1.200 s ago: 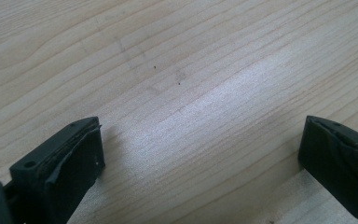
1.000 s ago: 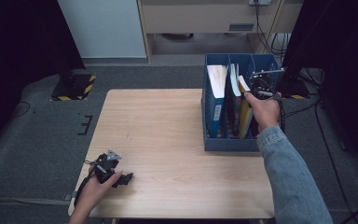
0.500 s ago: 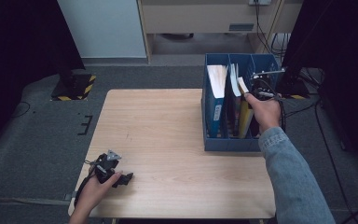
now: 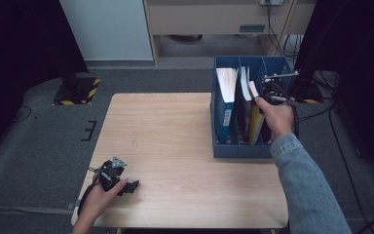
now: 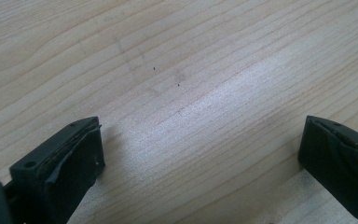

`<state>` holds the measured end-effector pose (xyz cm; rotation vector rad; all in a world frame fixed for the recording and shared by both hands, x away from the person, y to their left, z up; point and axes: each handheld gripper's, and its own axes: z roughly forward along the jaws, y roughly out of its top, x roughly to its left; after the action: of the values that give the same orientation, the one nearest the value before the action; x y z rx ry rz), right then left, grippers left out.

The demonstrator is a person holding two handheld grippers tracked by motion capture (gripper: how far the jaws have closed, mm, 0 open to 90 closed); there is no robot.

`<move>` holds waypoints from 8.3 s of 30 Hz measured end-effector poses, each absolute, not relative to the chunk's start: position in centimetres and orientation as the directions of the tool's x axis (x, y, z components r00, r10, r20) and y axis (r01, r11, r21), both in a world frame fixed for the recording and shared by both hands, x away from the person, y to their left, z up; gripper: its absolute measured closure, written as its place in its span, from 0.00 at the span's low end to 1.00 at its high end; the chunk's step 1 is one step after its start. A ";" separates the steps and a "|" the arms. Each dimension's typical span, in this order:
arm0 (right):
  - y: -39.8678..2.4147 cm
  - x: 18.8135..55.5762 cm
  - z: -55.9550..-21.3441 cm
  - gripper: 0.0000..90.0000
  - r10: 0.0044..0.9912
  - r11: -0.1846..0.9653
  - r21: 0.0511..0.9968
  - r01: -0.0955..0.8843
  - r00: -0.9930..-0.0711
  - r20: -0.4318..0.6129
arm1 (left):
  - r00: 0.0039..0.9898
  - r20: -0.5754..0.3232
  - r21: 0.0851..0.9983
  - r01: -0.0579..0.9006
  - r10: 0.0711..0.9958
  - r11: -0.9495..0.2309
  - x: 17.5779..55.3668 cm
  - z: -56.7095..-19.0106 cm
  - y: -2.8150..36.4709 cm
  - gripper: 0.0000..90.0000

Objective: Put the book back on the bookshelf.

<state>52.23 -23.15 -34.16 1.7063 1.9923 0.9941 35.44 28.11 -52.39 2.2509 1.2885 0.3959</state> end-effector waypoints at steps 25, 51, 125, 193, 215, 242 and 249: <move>-23.3 52.2 -33.3 0.75 0.957 0.043 0.682 0.730 -0.226 0.182 | 0.508 -0.002 0.565 0.712 0.862 -0.418 35.4 -52.4 28.0 0.00; -23.6 52.6 -32.4 0.83 0.972 0.026 0.715 0.699 -0.184 0.144 | 0.510 0.000 0.567 0.709 0.860 -0.420 35.4 -52.4 28.1 0.00; -22.7 53.2 -31.3 0.61 0.963 0.005 0.778 0.628 -0.212 0.164 | 0.513 -0.001 0.582 0.699 0.859 -0.416 35.3 -52.5 28.1 0.00; -24.6 44.7 -32.2 0.04 0.926 0.134 0.875 0.466 -0.373 0.057 | 0.514 0.000 0.587 0.694 0.858 -0.415 35.5 -52.6 27.9 0.00; -23.8 40.0 -37.1 0.04 0.907 0.177 0.847 0.500 -0.417 0.057 | 0.515 0.000 0.592 0.691 0.857 -0.415 35.5 -52.6 27.9 0.00; -20.5 37.0 -43.6 0.05 0.878 0.202 0.805 0.558 -0.467 0.103 | 0.519 0.000 0.595 0.687 0.855 -0.417 35.5 -52.7 27.7 0.00; -19.5 36.0 -44.7 0.06 0.861 0.238 0.796 0.557 -0.499 0.092 | 0.521 0.000 0.596 0.686 0.854 -0.418 35.5 -52.7 27.7 0.00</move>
<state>36.00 -19.49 -44.65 1.3063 2.1510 1.1461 35.48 27.75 -52.67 2.2271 1.2503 0.4132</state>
